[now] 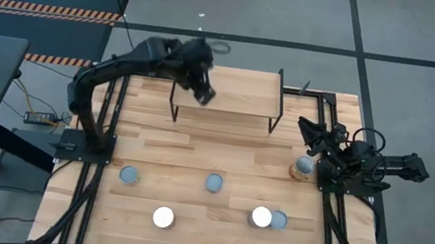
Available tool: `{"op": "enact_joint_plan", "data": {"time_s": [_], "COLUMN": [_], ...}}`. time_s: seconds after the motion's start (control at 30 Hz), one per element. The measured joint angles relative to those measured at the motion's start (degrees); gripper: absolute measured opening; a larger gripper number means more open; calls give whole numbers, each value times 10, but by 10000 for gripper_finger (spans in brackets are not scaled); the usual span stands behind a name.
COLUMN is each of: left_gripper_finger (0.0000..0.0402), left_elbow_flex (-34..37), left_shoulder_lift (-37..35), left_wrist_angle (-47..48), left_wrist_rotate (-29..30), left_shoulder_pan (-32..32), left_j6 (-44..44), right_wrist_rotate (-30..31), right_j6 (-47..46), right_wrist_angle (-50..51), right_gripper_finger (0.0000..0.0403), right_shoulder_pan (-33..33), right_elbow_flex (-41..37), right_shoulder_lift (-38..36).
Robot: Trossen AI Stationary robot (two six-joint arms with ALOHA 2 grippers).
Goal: Pick and place cans onto a shelf
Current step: Put the canned peaches on the shelf
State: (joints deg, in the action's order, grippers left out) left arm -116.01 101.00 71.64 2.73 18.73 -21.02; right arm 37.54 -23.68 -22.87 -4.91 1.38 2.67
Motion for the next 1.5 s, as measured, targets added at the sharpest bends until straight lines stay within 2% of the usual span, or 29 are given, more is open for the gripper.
{"op": "enact_joint_plan", "data": {"time_s": [0.1, 0.23, 0.37, 0.53, 0.67, 0.83, 1.07, 1.3, 1.5], "left_gripper_finger": [201, 201, 201, 201, 201, 204, 241, 304, 310], "left_elbow_flex": [0, 0, 1, 9, 62, 180, 330, 410, 461], "left_shoulder_lift": [-4, -9, -30, -66, -115, -208, -325, -341, -335], "left_wrist_angle": [-7, 16, 44, 71, 133, 119, 59, -25, -117], "left_wrist_rotate": [-1, 32, 103, 158, 200, 201, 211, 211, 212], "left_shoulder_pan": [-59, -131, -189, -234, -245, -287, -385, -479, -513], "left_j6": [25, 38, 38, 29, 7, -53, -138, -189, -223], "right_wrist_rotate": [-15, -17, -44, -93, -150, -194, -207, -259, -281], "right_j6": [-1, -12, -34, -55, -63, -82, -123, -119, -96], "right_wrist_angle": [82, 244, 373, 526, 640, 714, 737, 771, 774], "right_gripper_finger": [174, 174, 174, 174, 177, 206, 296, 389, 391], "right_shoulder_pan": [-22, -70, -132, -212, -265, -310, -346, -355, -333], "right_elbow_flex": [50, 158, 273, 417, 524, 635, 721, 725, 725], "right_shoulder_lift": [29, 121, 248, 456, 614, 752, 845, 899, 911]}}
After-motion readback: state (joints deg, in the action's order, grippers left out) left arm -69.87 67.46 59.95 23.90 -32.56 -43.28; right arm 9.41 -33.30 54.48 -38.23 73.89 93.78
